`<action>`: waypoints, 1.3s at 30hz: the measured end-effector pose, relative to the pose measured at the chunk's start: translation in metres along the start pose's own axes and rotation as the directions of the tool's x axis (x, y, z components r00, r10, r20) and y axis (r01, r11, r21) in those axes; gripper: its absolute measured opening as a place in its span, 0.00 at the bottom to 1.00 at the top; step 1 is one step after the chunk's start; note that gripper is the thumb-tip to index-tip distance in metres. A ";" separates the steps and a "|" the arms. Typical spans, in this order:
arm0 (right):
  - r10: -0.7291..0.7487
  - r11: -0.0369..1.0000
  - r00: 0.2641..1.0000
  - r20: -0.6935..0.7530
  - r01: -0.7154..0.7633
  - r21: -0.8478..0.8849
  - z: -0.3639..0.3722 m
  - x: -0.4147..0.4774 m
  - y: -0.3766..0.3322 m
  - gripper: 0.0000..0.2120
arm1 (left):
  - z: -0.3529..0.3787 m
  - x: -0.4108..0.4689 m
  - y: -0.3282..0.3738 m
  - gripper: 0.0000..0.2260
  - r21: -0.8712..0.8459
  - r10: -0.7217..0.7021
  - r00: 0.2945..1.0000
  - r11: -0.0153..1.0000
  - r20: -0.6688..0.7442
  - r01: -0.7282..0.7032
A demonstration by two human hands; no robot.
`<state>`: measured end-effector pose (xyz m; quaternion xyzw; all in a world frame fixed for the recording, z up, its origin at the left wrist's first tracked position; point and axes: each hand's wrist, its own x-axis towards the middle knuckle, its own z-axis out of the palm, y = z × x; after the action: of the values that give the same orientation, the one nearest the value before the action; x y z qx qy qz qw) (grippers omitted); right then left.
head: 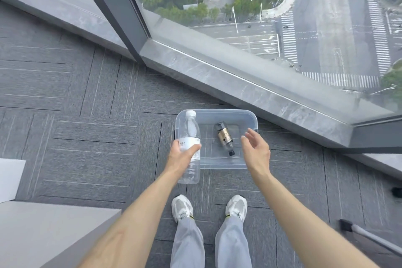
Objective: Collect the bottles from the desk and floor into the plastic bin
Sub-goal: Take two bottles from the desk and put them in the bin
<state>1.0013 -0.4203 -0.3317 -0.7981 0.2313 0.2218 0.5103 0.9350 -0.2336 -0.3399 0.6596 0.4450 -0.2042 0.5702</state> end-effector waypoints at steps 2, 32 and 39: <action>0.024 0.998 1.000 -0.017 -0.022 0.063 -0.003 -0.014 -0.001 0.20 | 0.005 -0.002 -0.003 0.25 0.018 0.015 1.000 1.000 -0.001 -0.015; 0.082 0.997 0.995 0.065 -0.082 -0.013 0.043 0.103 0.122 0.17 | 0.105 0.199 -0.055 0.32 0.271 -0.007 0.998 0.962 -0.062 0.024; 0.109 0.994 0.992 0.069 -0.109 -0.006 0.021 0.066 0.070 0.16 | 0.083 0.129 -0.021 0.22 0.228 -0.020 1.000 0.973 -0.001 0.019</action>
<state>1.0097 -0.4369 -0.4282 -0.7767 0.2562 0.2771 0.5043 1.0044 -0.2666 -0.4744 0.7161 0.4248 -0.2600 0.4890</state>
